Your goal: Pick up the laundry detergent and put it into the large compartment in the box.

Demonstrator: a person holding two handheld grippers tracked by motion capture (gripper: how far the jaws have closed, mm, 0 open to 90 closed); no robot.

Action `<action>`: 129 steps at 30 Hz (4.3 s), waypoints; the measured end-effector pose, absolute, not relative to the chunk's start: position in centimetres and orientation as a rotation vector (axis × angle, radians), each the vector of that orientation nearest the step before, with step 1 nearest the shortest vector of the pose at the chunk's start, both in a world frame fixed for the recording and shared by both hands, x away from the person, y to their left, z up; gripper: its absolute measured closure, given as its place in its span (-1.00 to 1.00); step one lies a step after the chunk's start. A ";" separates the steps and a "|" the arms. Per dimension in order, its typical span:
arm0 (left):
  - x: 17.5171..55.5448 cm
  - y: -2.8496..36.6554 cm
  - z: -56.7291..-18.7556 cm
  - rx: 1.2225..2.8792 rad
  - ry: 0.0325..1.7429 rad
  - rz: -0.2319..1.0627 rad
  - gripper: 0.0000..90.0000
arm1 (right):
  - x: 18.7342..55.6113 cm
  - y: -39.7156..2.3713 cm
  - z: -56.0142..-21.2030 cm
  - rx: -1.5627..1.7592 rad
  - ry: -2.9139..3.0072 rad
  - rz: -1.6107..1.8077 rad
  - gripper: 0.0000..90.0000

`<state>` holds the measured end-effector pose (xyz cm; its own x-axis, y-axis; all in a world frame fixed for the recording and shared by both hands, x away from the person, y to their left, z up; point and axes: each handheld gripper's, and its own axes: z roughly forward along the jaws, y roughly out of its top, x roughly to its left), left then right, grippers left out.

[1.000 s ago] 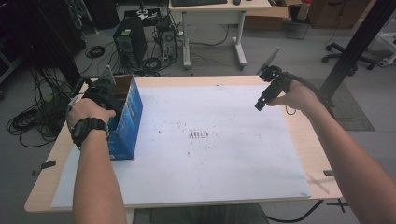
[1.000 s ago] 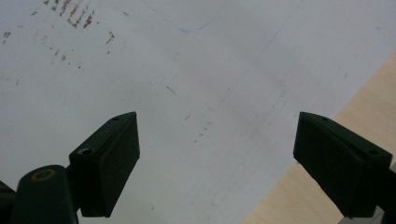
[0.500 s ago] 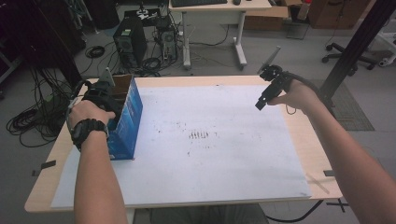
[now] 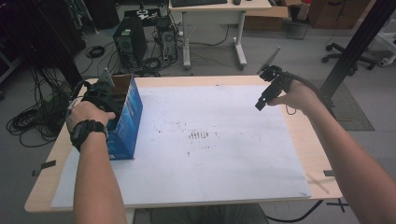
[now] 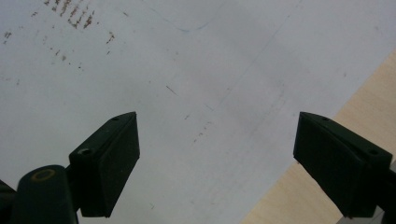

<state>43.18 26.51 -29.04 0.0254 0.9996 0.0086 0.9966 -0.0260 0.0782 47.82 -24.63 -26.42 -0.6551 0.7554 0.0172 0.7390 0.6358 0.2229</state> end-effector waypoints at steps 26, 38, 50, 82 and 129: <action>42.5 26.4 -25.4 2.178 2.185 0.126 -0.52 | 47.7 -24.6 -26.4 1.252 2.775 0.339 -0.69; 42.0 25.8 -22.7 2.196 2.155 0.163 -0.57 | 47.5 -24.7 -26.1 1.252 2.773 0.351 -0.69; 42.3 24.5 -19.5 2.230 2.101 0.205 -0.67 | 47.4 -24.7 -25.9 1.251 2.771 0.351 -0.68; 43.1 18.0 -15.9 2.358 1.826 0.226 -0.76 | 47.1 -24.8 -25.3 1.254 2.760 0.352 -0.68; 44.7 9.0 -17.5 2.529 1.636 0.178 -0.81 | 46.8 -25.3 -24.9 1.251 2.753 0.361 -0.68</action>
<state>44.72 9.05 -17.54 0.4074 0.9127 0.0312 0.8981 -0.4066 0.1674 46.77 -25.35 -24.92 -0.6585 0.7525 0.0104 0.7298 0.6351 0.2529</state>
